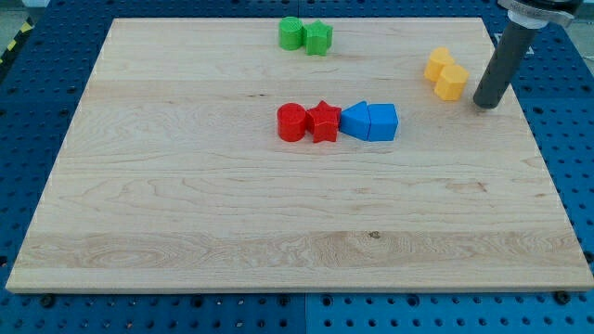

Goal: Slide the hexagon left to the heart

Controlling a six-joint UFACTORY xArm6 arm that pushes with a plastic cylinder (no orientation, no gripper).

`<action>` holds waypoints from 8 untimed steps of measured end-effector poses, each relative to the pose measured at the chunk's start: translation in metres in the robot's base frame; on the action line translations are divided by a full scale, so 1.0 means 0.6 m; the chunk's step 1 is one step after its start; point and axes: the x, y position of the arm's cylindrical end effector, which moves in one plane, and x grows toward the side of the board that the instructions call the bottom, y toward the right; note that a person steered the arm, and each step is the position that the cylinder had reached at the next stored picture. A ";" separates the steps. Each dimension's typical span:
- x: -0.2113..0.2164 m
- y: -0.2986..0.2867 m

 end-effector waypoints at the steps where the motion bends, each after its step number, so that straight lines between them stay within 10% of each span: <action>1: -0.023 0.000; 8: 0.000 -0.193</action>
